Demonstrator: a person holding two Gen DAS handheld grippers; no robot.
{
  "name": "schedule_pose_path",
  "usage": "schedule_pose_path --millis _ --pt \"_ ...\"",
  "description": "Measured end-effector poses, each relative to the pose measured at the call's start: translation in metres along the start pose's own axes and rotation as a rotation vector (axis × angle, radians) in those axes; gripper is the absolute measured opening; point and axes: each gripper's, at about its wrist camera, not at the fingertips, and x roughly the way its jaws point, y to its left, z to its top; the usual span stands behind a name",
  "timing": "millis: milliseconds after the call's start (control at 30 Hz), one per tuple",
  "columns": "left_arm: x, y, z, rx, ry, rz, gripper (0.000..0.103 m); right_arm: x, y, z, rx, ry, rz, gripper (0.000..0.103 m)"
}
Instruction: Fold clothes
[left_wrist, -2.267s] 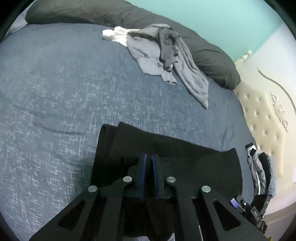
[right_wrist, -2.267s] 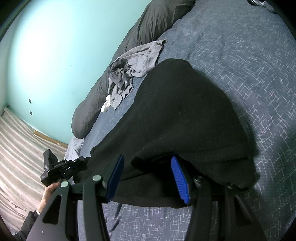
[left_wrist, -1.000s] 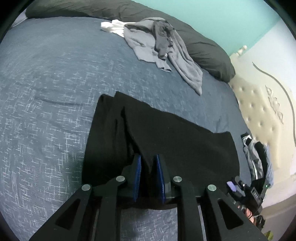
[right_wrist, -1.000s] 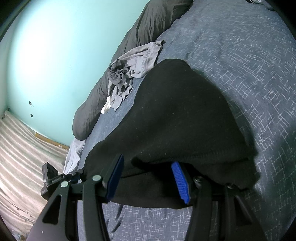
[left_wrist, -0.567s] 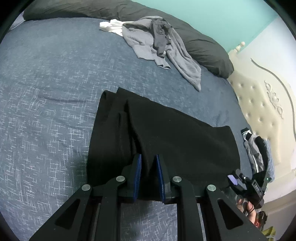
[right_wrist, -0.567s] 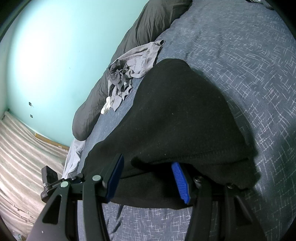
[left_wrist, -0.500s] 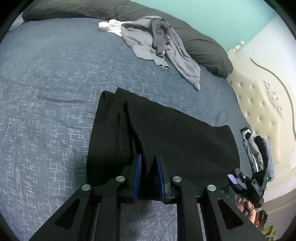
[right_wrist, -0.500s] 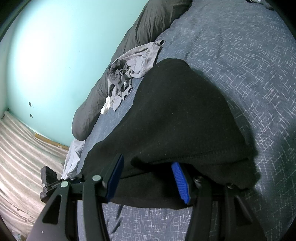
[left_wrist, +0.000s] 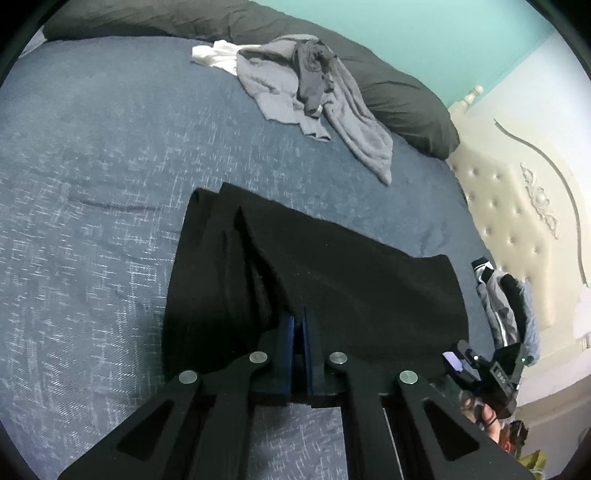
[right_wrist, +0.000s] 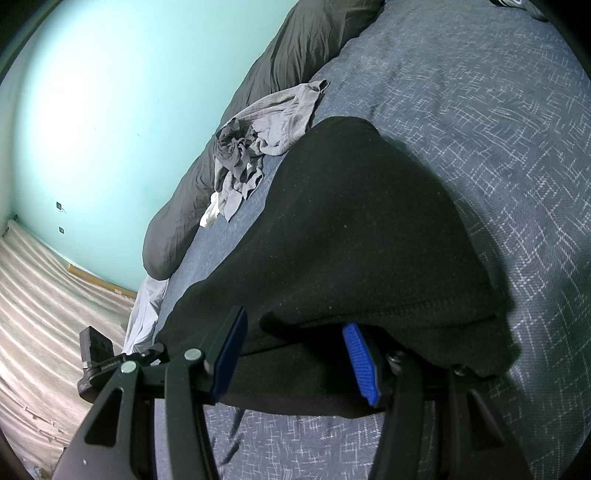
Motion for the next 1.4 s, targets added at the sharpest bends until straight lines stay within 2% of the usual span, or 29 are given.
schedule_pose_path --millis 167,333,433,533,567,600,667,767,900,1067,1167,1233,1300,1400 --pt "-0.018 0.005 -0.006 -0.003 -0.006 0.007 0.004 -0.001 0.0 -0.001 -0.002 -0.004 0.0 0.055" --pt "0.0 0.03 -0.016 -0.06 0.025 0.034 0.004 -0.001 0.002 -0.002 -0.006 -0.005 -0.002 0.055" --pt "0.009 0.033 -0.018 -0.059 0.025 0.053 0.004 -0.002 0.002 -0.002 -0.009 -0.007 -0.002 0.055" --pt "0.007 0.028 -0.014 -0.059 0.017 0.054 0.007 -0.001 0.002 -0.002 -0.009 -0.006 -0.005 0.055" --pt "0.003 0.024 -0.013 -0.051 0.008 0.064 0.011 -0.001 0.002 -0.002 -0.007 -0.007 -0.007 0.055" --pt "-0.002 0.02 -0.012 -0.036 -0.004 0.088 0.021 -0.001 0.002 -0.002 -0.005 -0.008 -0.007 0.055" --pt "-0.014 0.011 -0.011 -0.018 -0.038 0.114 0.028 -0.002 0.002 -0.002 -0.007 -0.01 -0.01 0.055" --pt "-0.031 -0.003 -0.004 -0.006 -0.111 0.154 0.029 -0.004 0.003 -0.003 -0.013 -0.014 -0.02 0.055" --pt "-0.029 -0.03 0.006 0.053 -0.135 0.158 0.029 -0.007 0.007 -0.004 -0.031 -0.033 -0.048 0.055" --pt "0.015 -0.065 0.012 0.127 -0.068 0.102 0.029 -0.009 0.01 -0.006 -0.058 -0.048 -0.089 0.055" --pt "0.052 -0.072 0.011 0.159 -0.008 0.125 0.029 -0.011 0.013 -0.007 -0.073 -0.057 -0.114 0.055" --pt "0.071 -0.07 0.007 0.175 0.016 0.172 0.029 -0.012 0.014 -0.008 -0.084 -0.062 -0.131 0.055" --pt "0.083 -0.06 0.003 0.168 0.033 0.199 0.029 -0.011 0.012 -0.009 -0.078 -0.063 -0.138 0.055" --pt "0.087 -0.051 -0.002 0.158 0.032 0.202 0.028 -0.014 0.006 -0.009 -0.046 -0.068 -0.137 0.055"
